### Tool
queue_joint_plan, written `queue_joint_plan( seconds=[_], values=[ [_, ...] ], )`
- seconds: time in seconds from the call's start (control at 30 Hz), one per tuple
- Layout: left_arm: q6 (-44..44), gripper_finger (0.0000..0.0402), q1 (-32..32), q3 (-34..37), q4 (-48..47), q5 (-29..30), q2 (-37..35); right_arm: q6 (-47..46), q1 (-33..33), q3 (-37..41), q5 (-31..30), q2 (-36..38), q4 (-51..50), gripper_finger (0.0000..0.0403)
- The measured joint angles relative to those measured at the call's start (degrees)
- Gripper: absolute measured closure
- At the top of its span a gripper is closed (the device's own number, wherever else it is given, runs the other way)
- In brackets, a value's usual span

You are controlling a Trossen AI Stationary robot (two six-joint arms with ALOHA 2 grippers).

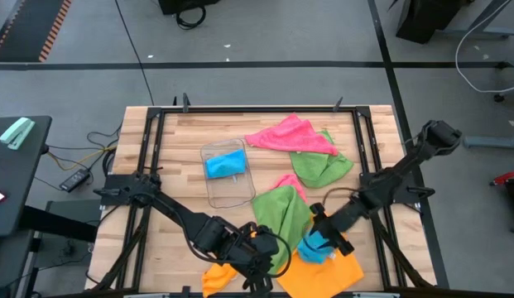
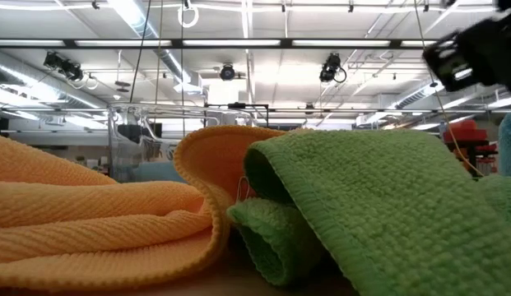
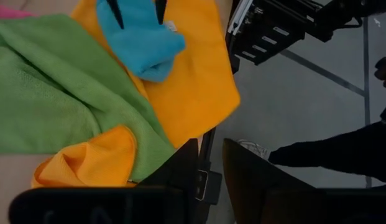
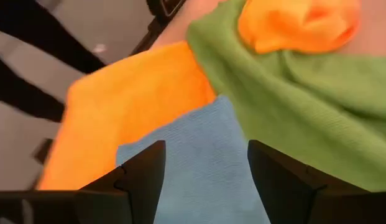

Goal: Fold microfiber towels
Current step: Fold the blue towel

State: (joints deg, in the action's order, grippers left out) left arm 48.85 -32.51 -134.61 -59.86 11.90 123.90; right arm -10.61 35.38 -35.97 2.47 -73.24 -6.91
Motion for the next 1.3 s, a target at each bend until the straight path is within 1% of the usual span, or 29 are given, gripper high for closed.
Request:
queue_joint_plan(
  seconds=[0.1, 0.17, 0.23, 0.37, 0.47, 0.57, 0.7, 0.83, 1.03, 1.17, 1.3],
  values=[
    [-0.5, 0.0319, 0.3, 0.0, 0.0, 0.0, 0.0, -0.5, -4.1, 0.0, 9.3, -2.1, -0.2, 0.0171],
    [-0.8, 0.0321, 0.5, 0.0, 0.0, 0.0, 0.0, 0.3, -6.5, -0.7, 14.1, -3.2, -0.5, 0.0176],
    [-1.3, 0.0324, 0.8, 0.0, -0.1, 0.0, 0.0, 1.5, -8.9, -1.9, 17.6, -4.4, -1.9, 0.0178],
    [-2.0, 0.0326, 0.9, 0.0, -0.1, -0.2, 0.0, 7.3, -12.1, -5.4, 21.5, -7.9, -5.5, 0.0179],
    [-2.1, 0.0324, 0.9, -0.1, -0.2, -3.0, -0.1, 10.6, -13.7, -7.7, 24.3, -11.8, -6.5, 0.0179],
    [-1.9, 0.0328, 0.2, -0.2, 0.3, -3.6, -1.1, 12.5, -15.0, -9.3, 26.9, -16.2, -7.0, 0.0179],
    [-1.5, 0.034, -1.2, -0.3, 1.5, -3.4, -3.5, 14.8, -16.3, -12.5, 31.5, -20.1, -7.9, 0.0179],
    [-1.4, 0.0351, -2.2, -0.4, 2.8, -2.7, -5.1, 19.0, -16.7, -15.4, 33.9, -23.1, -11.9, 0.0179],
    [-0.3, 0.0361, -2.3, -0.4, 2.6, -2.3, -5.8, 23.6, -16.8, -16.5, 34.4, -27.5, -15.3, 0.0179],
    [0.8, 0.0362, -2.7, -0.4, 2.4, -2.3, -5.8, 24.1, -18.7, -16.7, 34.6, -27.3, -16.3, 0.0179],
    [1.6, 0.0363, -3.2, -0.4, 2.3, -2.3, -5.8, 23.6, -21.9, -17.3, 34.8, -24.5, -17.6, 0.0179]
  ],
)
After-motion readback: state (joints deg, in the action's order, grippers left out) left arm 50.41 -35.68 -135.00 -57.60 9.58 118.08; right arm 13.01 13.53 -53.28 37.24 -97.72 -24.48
